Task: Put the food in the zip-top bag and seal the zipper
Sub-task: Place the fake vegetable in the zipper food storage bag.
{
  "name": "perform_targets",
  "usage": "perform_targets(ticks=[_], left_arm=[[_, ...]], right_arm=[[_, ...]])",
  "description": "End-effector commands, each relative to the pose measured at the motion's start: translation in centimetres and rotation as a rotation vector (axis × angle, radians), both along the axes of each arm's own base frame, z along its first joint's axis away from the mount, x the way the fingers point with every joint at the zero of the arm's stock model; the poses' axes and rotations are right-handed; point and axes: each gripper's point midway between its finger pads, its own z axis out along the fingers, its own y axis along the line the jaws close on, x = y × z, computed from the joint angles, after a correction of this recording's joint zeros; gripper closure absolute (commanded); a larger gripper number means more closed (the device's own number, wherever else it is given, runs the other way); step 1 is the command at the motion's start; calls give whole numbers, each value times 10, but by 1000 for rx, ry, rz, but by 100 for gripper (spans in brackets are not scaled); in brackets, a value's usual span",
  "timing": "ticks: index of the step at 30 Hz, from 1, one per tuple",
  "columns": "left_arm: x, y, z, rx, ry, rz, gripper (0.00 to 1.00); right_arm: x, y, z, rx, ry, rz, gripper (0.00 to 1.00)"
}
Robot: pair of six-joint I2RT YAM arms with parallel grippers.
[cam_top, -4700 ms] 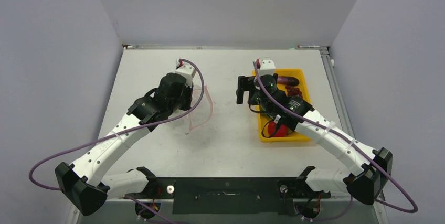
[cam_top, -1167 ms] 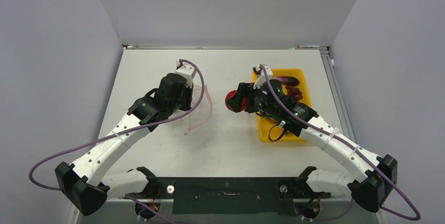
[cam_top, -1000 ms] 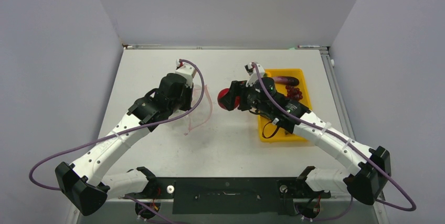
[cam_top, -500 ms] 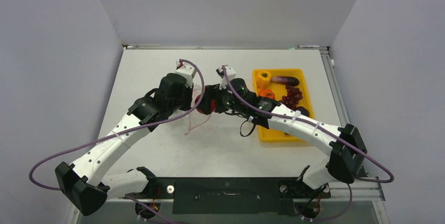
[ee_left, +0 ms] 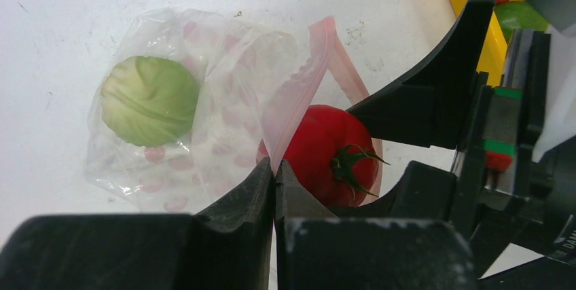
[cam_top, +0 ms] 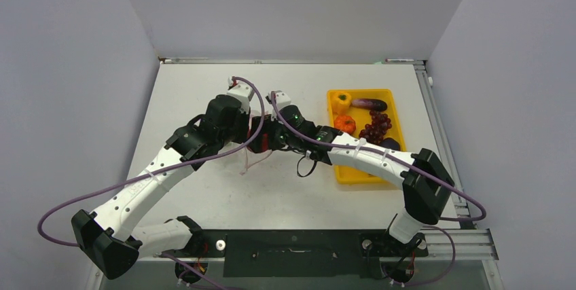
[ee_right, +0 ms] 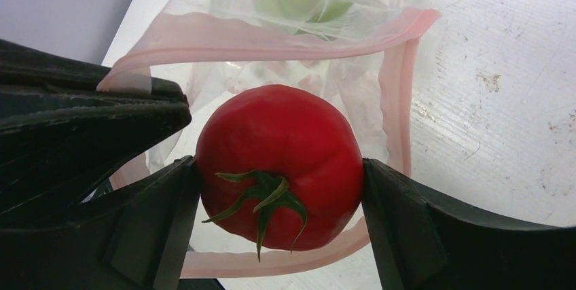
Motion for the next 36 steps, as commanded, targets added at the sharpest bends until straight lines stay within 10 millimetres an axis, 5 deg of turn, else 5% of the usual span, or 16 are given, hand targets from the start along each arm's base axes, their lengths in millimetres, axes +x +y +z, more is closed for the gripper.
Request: perform_targets(ticks=[1, 5, 9, 16, 28, 36], left_arm=[[3, -5, 16, -48, -52, -6, 100], [3, -4, 17, -49, -53, -6, 100], [3, -4, 17, -51, -56, -6, 100], [3, -4, 17, -51, -56, -5, 100], [3, -4, 15, -43, -51, -2, 100], [3, -4, 14, -43, -51, -4, 100]], right_arm=[[9, 16, 40, 103, -68, -8, 11], [10, 14, 43, 104, -73, -17, 0], [9, 11, 46, 101, -84, -20, 9], [10, -10, 55, 58, -128, -67, 10], [19, -86, 72, -90, -230, -266, 10], [27, -148, 66, -175, -216, -398, 7]])
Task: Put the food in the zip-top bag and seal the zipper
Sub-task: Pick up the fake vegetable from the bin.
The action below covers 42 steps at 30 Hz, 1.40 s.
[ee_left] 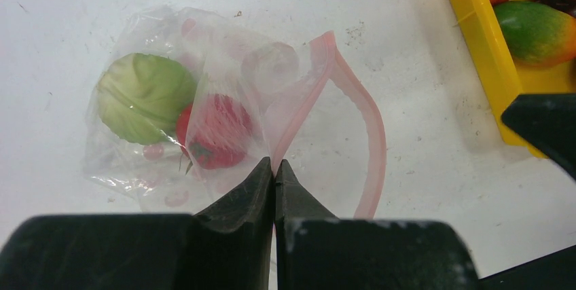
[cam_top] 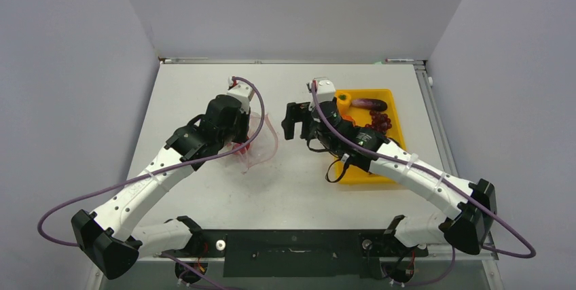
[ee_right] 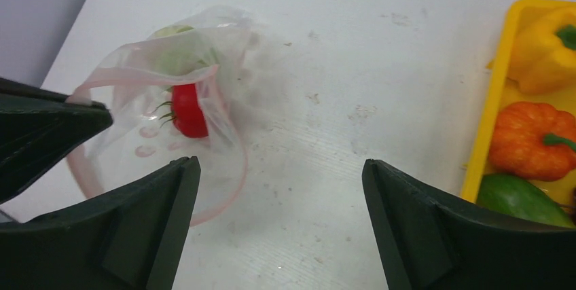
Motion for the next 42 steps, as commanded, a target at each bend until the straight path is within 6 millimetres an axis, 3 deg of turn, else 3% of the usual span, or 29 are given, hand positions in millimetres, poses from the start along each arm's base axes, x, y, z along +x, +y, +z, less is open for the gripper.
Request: perform_targets(ticks=[1, 8, 12, 19, 28, 42], left_arm=[[4, -4, 14, -42, -50, -3, 100], [4, -5, 13, -37, -46, -7, 100], [4, -4, 14, -37, -50, -3, 100], [4, -5, 12, -35, -42, -7, 100], [4, -5, 12, -34, -44, -5, 100], [4, -6, 12, -38, -43, -10, 100]], right_arm=[[11, -52, -5, -72, 3, -135, 7], [19, -121, -20, -185, 52, -330, 5], [15, -161, -39, -268, 98, -468, 6], [6, -207, -67, -309, 186, -635, 7], [-1, -252, -108, -331, 335, -848, 10], [-8, -286, -159, -249, 447, -984, 10]])
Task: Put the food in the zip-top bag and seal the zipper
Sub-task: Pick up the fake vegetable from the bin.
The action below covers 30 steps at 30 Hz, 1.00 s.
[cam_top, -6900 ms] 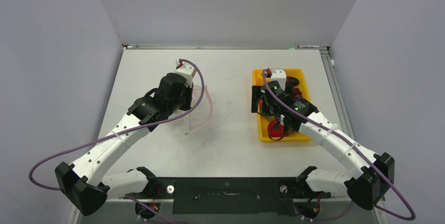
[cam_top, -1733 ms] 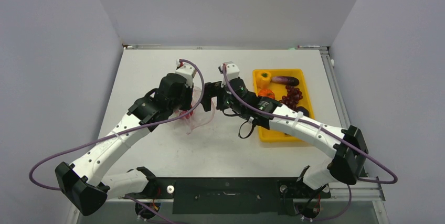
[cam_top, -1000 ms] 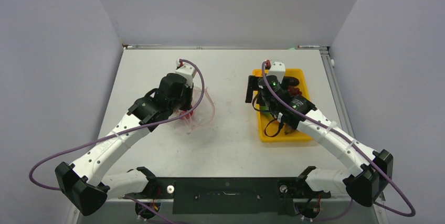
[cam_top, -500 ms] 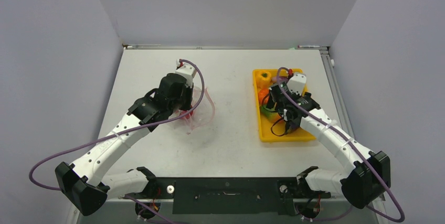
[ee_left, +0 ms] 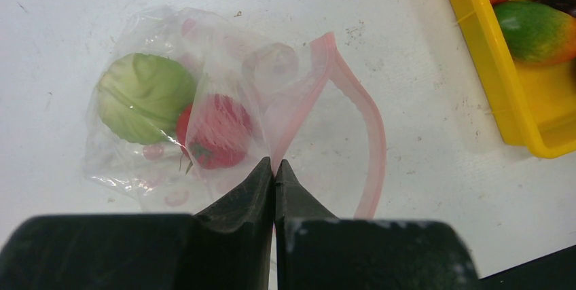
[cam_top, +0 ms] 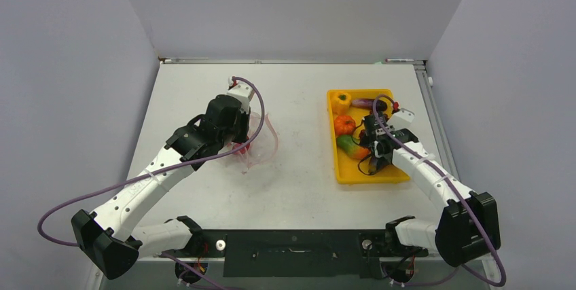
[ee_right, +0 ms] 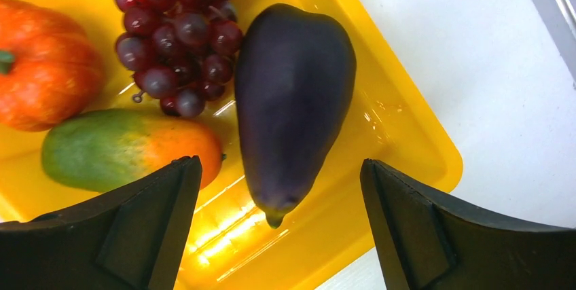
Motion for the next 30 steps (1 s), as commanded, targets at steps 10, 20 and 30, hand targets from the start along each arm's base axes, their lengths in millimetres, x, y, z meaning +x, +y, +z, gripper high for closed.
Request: perform_targets(ticks=[10, 20, 30], left_arm=[[4, -7, 10, -33, -37, -12, 100], [4, -7, 9, -28, -35, -13, 100], [4, -7, 8, -26, -33, -13, 100]], right_arm=[[6, -11, -47, 68, 27, -87, 10], [2, -24, -59, 80, 19, -130, 17], [8, -29, -20, 87, -95, -121, 94]])
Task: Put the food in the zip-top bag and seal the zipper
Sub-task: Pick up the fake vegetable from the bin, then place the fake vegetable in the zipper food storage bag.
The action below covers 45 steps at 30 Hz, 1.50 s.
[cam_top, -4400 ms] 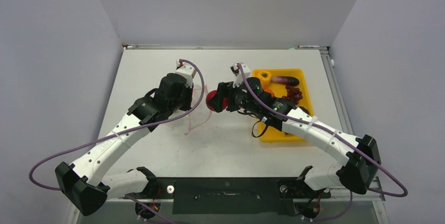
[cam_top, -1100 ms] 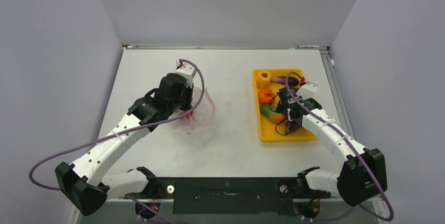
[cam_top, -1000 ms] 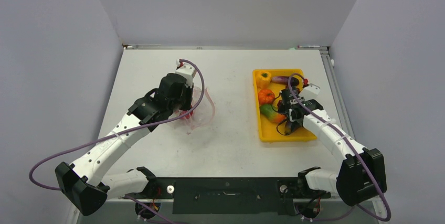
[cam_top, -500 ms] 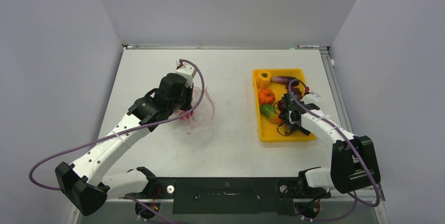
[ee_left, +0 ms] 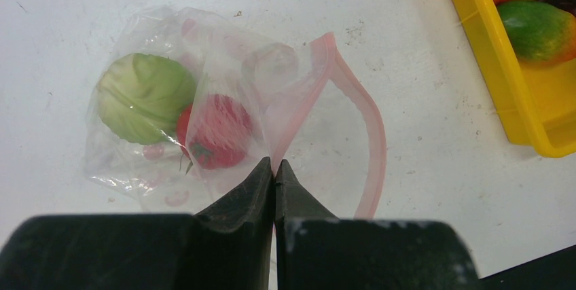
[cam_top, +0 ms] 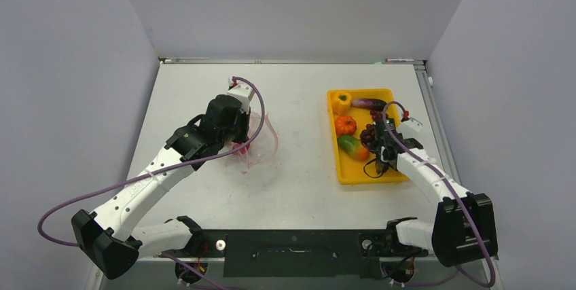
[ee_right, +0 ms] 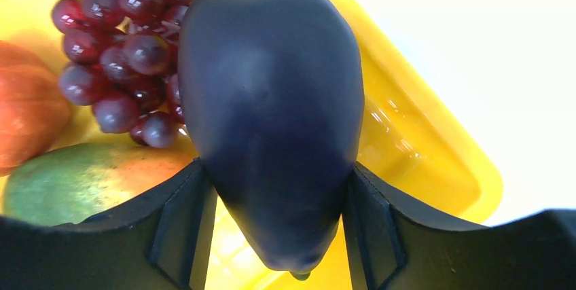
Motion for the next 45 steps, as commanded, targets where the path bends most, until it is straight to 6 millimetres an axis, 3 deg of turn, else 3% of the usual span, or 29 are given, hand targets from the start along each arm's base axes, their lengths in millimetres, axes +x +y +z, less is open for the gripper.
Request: perform_targets(ticks=[1, 5, 13, 20, 27, 34, 45], left_arm=[[4, -7, 8, -28, -32, -13, 100], [4, -7, 8, -29, -32, -14, 100], [4, -7, 8, -27, -31, -12, 100], [4, -7, 8, -27, -31, -13, 100], [4, -7, 8, -26, -33, -12, 100], [4, -7, 9, -28, -35, -12, 100], [3, -8, 10, -31, -35, -21, 100]], right_arm=[[11, -6, 33, -14, -107, -8, 95], [20, 4, 59, 19, -172, 60, 95], [36, 52, 125, 159, -395, 355, 95], [36, 110, 158, 297, -455, 656, 95], [21, 174, 184, 363, -509, 922, 95], [3, 221, 200, 472, -527, 1134, 95], [-32, 304, 189, 494, -406, 1397, 94]])
